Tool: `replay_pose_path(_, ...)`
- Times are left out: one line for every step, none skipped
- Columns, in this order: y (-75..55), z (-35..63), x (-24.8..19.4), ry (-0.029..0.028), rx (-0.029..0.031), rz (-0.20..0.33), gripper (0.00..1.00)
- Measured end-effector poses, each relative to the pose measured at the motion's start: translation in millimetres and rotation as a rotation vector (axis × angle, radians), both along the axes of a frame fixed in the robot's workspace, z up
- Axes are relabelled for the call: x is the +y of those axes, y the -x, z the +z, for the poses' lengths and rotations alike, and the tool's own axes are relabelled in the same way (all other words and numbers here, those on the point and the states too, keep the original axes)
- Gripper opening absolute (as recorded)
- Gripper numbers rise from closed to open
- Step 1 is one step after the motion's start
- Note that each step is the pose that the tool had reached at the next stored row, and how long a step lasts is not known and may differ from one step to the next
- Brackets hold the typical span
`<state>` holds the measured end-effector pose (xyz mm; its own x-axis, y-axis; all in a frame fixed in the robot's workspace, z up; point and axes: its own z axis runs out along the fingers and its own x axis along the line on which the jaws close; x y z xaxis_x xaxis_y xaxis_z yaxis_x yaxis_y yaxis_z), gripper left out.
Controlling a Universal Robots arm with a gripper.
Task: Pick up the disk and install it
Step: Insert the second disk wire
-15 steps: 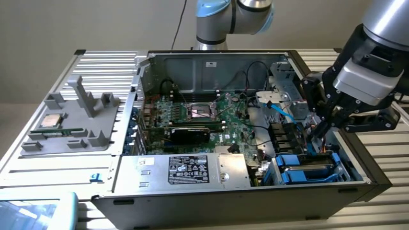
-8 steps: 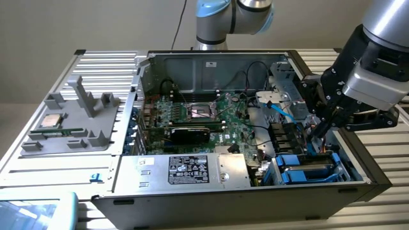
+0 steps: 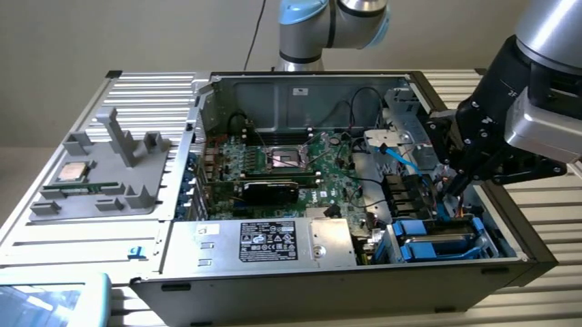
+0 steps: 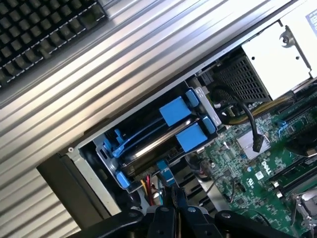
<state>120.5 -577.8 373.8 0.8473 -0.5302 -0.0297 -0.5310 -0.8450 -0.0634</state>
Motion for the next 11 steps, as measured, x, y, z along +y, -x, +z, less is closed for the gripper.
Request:
replay_pose_path(0.0,-0.1,0.0,0.0000,-0.0009,0.019,0.11)
replay_pose_path(0.0,-0.2,0.0,-0.0001,-0.0017,0.037,0.11)
replay_pose_path(0.0,-0.2,0.0,0.0000,-0.0025,0.055,0.11)
replay_pose_path(0.0,-0.3,0.0,0.0000,-0.0032,0.073,0.11)
replay_pose_path(0.0,-0.3,0.0,-0.0001,-0.0038,0.092,0.11)
replay_pose_path(0.0,-0.4,0.0,-0.0002,-0.0044,0.111,0.11)
replay_pose_path(0.0,-0.5,0.0,-0.0003,-0.0048,0.128,0.11)
replay_pose_path(0.0,-0.5,0.0,-0.0003,-0.0052,0.146,0.11)
replay_pose_path(0.0,-0.5,0.0,-0.0004,-0.0056,0.164,0.11)
replay_pose_path(0.0,-0.6,0.0,-0.0005,-0.0061,0.183,0.11)
replay_pose_path(0.0,-0.5,0.0,-0.0004,-0.0066,0.200,0.11)
